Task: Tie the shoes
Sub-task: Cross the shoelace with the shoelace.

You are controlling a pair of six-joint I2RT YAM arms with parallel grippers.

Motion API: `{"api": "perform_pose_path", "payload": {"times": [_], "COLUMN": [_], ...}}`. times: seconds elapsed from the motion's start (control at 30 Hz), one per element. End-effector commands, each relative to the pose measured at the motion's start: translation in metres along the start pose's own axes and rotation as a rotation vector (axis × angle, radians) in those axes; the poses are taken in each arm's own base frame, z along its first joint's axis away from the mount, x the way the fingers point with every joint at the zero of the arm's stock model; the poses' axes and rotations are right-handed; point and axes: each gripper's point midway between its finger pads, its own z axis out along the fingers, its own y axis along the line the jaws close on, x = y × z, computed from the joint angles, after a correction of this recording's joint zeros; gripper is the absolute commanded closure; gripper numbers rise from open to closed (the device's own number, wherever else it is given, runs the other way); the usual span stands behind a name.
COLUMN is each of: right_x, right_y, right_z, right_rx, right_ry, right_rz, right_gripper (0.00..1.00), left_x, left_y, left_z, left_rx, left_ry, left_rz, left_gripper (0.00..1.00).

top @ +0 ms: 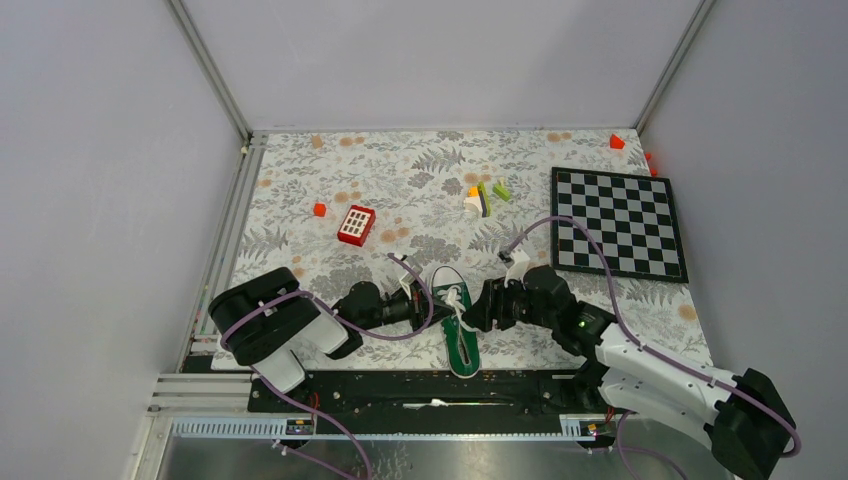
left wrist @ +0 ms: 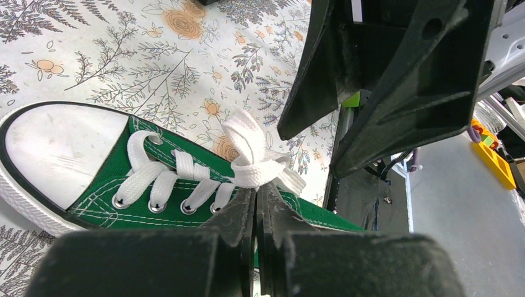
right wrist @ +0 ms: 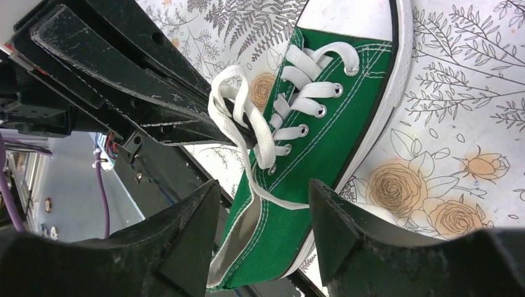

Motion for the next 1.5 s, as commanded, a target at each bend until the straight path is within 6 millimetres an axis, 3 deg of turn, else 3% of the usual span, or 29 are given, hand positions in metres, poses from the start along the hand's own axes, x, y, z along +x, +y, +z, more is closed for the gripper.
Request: {"api": "perform_pose_path", "payload": {"times": [0.0, 0.3, 0.57, 0.8, 1.0, 1.17, 1.33, 1.47], "right_x": [-0.014, -0.026, -0.024, -0.022, -0.02, -0.016, -0.008, -0.009], "right_y": [0.025, 0.028, 0.026, 0.023, 0.021, 0.013, 0.002, 0.002], "right_z": [0.0, 0.014, 0.016, 0.021, 0.026, 0.028, 0.028, 0.028], "right_rx": [-0.083, -0.183, -0.243, -0.305, -0.303, -0.267, -0.23, -0.235], "right_ry": [0.021, 0.087, 0.13, 0.133, 0.15, 0.168, 0.174, 0.16], "right_rz": [-0.085, -0.014, 0.029, 0.101, 0.102, 0.104, 0.115, 0.124], "right_gripper": [0.37, 0.38, 0.39, 0.52, 0.55, 0.53, 0.43, 0.43], "left_x": [-0.01, -0.013, -0.014, -0.016, -0.016, -0.017, -0.017, -0.016], "left_y": [-0.009, -0.01, -0.01, -0.011, -0.011, -0.012, -0.012, -0.012], "left_z": [0.003, 0.002, 0.002, 0.004, 0.005, 0.005, 0.005, 0.005], "left_rx": [0.046, 0.046, 0.043, 0.051, 0.048, 0.051, 0.052, 0.054], "left_ry": [-0.035, -0.037, -0.038, -0.039, -0.039, -0.04, -0.039, -0.037], "left_rz": [0.042, 0.059, 0.069, 0.071, 0.068, 0.069, 0.07, 0.068], "left_gripper": [1.0, 1.0, 1.0, 1.0, 1.0, 1.0, 1.0, 1.0]}}
